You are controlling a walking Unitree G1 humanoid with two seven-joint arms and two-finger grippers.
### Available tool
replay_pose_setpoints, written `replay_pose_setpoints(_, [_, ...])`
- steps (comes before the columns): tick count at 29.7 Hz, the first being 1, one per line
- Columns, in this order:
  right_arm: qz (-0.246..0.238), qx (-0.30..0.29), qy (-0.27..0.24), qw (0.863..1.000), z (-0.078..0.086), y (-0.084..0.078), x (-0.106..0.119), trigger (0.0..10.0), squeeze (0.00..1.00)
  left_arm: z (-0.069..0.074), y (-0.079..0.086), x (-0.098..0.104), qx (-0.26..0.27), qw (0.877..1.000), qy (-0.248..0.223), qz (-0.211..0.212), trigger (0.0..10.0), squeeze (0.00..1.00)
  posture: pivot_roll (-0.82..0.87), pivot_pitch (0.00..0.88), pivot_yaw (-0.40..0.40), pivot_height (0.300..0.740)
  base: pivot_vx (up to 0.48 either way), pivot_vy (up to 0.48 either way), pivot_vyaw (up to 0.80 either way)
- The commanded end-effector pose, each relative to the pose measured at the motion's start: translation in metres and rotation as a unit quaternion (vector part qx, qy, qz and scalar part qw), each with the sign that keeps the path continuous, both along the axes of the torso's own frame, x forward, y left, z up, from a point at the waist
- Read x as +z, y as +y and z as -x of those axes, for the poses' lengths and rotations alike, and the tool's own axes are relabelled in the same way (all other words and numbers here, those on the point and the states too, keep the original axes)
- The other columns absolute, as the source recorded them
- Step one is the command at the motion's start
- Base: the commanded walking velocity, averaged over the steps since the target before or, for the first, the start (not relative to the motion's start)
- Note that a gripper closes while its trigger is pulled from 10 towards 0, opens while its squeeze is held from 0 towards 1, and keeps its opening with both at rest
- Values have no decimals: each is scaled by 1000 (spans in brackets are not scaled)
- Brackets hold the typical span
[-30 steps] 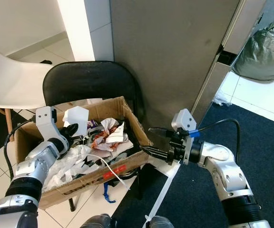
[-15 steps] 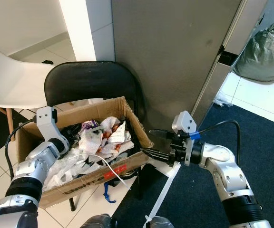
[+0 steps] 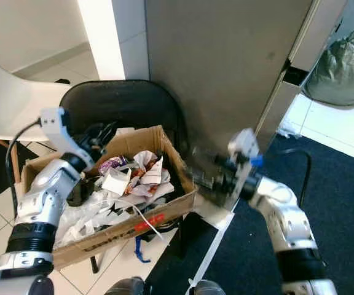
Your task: Picking trash to rubbish bin
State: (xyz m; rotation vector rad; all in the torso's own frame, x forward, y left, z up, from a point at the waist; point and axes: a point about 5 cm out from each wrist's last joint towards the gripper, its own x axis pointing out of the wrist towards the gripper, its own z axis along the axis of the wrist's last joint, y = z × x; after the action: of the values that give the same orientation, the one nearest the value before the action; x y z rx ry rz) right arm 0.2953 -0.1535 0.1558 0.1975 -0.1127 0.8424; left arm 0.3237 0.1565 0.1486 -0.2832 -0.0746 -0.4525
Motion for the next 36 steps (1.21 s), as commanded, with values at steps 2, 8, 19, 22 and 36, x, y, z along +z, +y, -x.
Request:
replay_pose_setpoints(2, [-19,-58,-6,998,-8,-1,8,10000,0,3,-24,5,-32,999,-15,3,10000,0,-76,0,-20,740,0,0,0])
replay_pose_setpoints(8, [-4,-41,-11,999,-4,15,6,10000,0,11,-50,2,-87,996,-12,-4,10000,0,-70,0,-23,740,0,0,0])
replay_pose_setpoints(19, [10,-45,-9,999,-6,16,7,10000,0,15,-45,0,-83,996,-3,-13,10000,0,-76,0,-13,740,-315,0,0])
replay_pose_setpoints(22, [14,-45,-8,999,-7,16,5,10000,0,16,-46,-1,-86,996,-2,-17,10000,0,-78,0,-11,740,-356,0,0])
replay_pose_setpoints(36, [19,-43,-7,999,-7,15,3,10000,0,17,-47,0,-91,996,0,-19,10000,0,-80,0,-12,740,-367,0,0])
